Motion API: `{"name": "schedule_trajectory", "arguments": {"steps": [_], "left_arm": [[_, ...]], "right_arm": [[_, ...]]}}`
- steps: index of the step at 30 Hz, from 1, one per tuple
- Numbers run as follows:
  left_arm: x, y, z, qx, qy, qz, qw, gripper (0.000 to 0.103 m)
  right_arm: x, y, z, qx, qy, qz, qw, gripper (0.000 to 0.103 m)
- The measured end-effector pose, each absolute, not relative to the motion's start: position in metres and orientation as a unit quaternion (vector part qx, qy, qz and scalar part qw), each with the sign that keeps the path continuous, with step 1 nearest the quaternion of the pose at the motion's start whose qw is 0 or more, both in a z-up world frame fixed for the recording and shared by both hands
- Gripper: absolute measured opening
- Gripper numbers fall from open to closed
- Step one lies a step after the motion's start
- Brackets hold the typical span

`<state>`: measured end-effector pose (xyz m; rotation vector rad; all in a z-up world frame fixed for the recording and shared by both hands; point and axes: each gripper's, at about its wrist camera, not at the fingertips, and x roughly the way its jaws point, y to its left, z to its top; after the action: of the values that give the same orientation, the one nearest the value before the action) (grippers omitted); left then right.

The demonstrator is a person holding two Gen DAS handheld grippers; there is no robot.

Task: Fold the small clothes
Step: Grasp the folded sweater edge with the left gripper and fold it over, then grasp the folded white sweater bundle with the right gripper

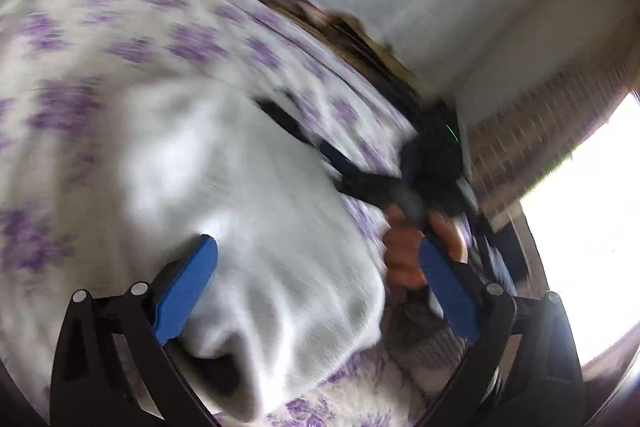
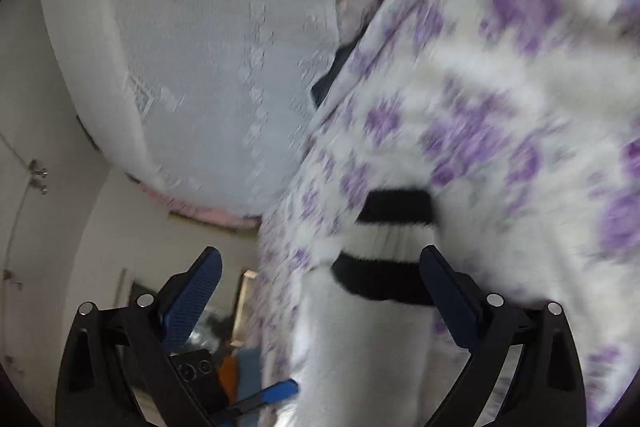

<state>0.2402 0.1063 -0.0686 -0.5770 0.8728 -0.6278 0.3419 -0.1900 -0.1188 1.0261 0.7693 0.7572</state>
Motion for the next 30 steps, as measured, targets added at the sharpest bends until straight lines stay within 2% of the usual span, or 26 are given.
{"name": "schedule_trajectory", "arguments": {"steps": [3,7,12,14,18,23,30], "left_arm": [[0.24,0.132,-0.057,-0.311,0.377,-0.292,0.822,0.098],[0.26,0.127,-0.061,-0.305,0.405,-0.289,0.812,0.098],[0.28,0.13,-0.09,-0.309,0.433,-0.247,0.81,0.097],[0.275,0.138,-0.085,-0.317,0.432,-0.24,0.81,0.096],[0.255,0.172,-0.081,-0.278,0.427,-0.078,0.857,0.097],[0.231,0.19,-0.087,-0.354,0.433,-0.17,0.812,0.097],[0.212,0.141,-0.106,-0.347,0.474,-0.261,0.766,0.098]], "right_arm": [[0.323,-0.18,-0.092,0.453,0.335,0.417,0.713,0.1],[0.292,-0.15,-0.075,0.408,0.357,0.477,0.692,0.1],[0.245,-0.128,-0.096,0.381,0.403,0.492,0.671,0.1],[0.225,-0.135,-0.101,0.369,0.387,0.483,0.694,0.1],[0.207,-0.168,-0.113,0.411,0.384,0.438,0.702,0.1],[0.192,-0.189,-0.128,0.421,0.384,0.386,0.725,0.099],[0.197,-0.187,-0.13,0.39,0.397,0.379,0.74,0.099]]}}
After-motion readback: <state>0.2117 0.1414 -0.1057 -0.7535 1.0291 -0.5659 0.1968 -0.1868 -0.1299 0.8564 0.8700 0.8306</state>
